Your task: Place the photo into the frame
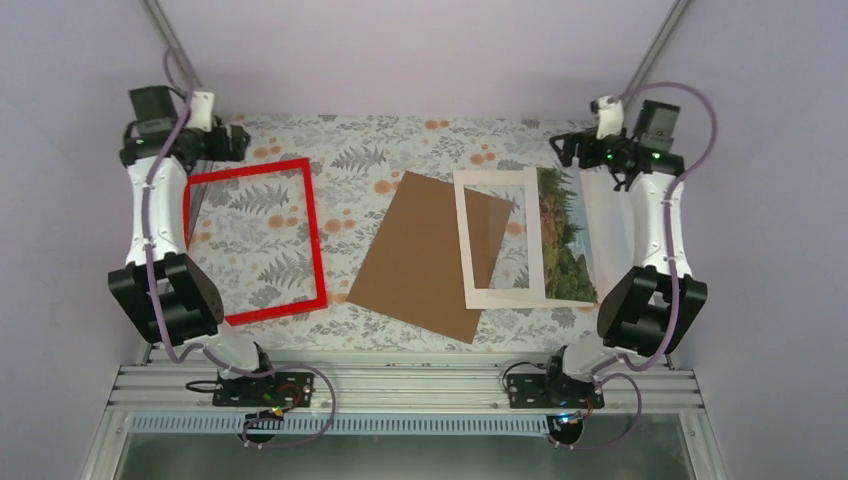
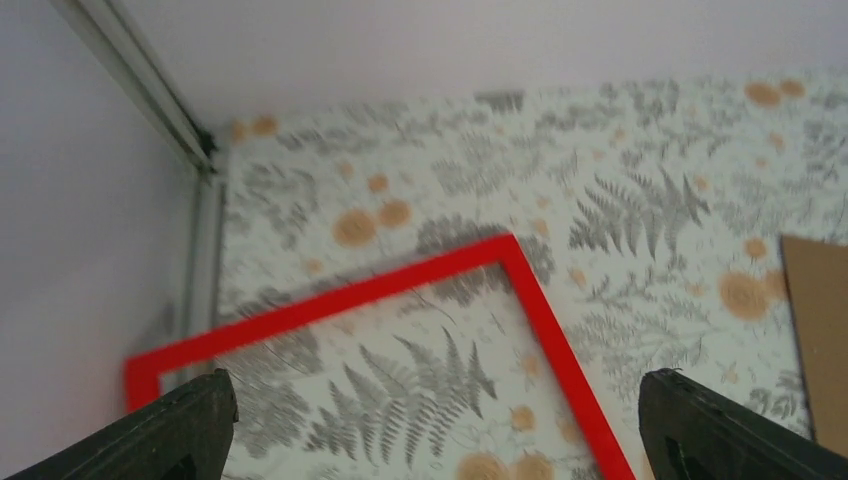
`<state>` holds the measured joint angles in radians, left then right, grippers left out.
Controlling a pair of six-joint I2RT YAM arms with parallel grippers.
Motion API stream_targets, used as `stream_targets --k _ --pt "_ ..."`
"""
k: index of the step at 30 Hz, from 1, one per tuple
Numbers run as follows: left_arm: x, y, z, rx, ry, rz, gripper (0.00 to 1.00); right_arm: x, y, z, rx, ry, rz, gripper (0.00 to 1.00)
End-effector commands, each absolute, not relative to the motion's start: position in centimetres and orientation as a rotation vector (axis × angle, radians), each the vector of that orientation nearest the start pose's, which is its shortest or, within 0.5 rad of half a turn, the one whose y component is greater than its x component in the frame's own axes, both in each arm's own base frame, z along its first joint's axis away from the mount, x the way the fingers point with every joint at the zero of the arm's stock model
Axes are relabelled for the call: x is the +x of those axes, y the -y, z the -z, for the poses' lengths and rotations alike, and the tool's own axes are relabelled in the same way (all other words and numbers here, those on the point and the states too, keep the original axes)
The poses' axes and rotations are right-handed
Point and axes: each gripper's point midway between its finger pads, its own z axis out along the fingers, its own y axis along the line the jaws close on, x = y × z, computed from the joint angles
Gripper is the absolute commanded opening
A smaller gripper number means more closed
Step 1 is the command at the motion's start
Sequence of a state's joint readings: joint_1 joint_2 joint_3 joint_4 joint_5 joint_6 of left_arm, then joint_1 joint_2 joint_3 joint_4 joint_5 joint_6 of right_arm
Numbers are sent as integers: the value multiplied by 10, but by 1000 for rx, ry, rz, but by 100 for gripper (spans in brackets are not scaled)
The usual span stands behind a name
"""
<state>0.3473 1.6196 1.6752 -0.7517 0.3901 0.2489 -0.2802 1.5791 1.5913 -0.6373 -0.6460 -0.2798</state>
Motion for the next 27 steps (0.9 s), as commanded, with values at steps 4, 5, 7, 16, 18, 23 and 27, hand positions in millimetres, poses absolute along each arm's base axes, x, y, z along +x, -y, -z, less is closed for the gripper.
stream_targets --k 4,5,7,16,18,23,27 --pt "432 -43 -219 80 -2354 157 100 447 -18 -270 -369 -2051 -350 100" --pt "428 -34 -204 75 -2386 173 100 445 -22 -264 -376 -2054 -347 100" --pt "420 -19 -182 62 -2431 194 100 440 -32 -250 -398 -2060 -338 100" --pt "388 39 -98 -24 -2625 201 100 422 -55 -246 -461 -2001 -273 100" --pt "386 45 -86 -58 -2656 183 100 419 -56 -251 -463 -1977 -257 100" --pt "391 55 -62 -140 -2708 124 100 410 -59 -266 -477 -1915 -230 100" --pt "394 60 -45 -166 -2732 73 96 405 -61 -273 -498 -1882 -220 100"
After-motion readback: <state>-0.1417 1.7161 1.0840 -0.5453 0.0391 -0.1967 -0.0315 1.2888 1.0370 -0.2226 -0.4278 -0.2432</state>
